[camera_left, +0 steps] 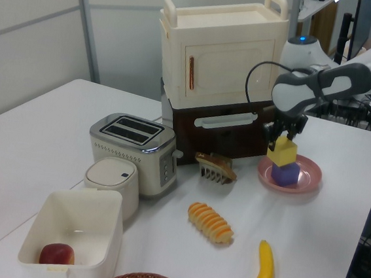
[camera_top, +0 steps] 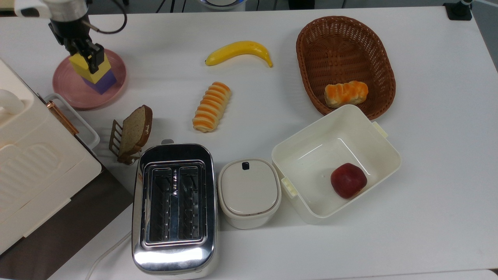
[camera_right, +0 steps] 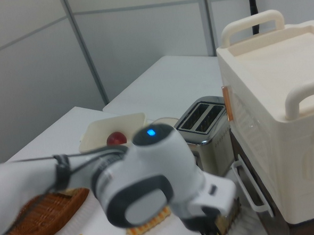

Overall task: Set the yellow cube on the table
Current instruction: 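Carry the yellow cube off the plate and lower it onto the table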

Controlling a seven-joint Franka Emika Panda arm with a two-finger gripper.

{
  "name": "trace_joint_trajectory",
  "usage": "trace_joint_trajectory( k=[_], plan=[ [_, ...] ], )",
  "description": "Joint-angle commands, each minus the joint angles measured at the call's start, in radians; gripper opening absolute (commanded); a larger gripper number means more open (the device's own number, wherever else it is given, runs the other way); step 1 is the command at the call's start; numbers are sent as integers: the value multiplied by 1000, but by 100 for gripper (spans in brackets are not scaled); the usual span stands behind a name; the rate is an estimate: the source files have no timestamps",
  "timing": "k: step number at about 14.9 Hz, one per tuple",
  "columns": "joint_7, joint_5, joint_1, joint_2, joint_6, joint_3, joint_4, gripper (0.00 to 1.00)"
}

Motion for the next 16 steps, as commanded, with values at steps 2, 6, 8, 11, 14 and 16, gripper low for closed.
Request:
trace_joint_trajectory(
  k=[2,6,8,11,14,16],
  plan=[
    [15,-5,126,-132,-121,28,-25,14],
    [137,-20,244,-121,-138,45,-19,14],
    [145,-22,254,-115,-138,50,-24,14],
    [145,-23,251,-98,-138,55,-24,14],
    [148,-22,248,-92,-137,55,-19,48],
    [168,-25,249,-92,-138,53,-19,100]
  ],
)
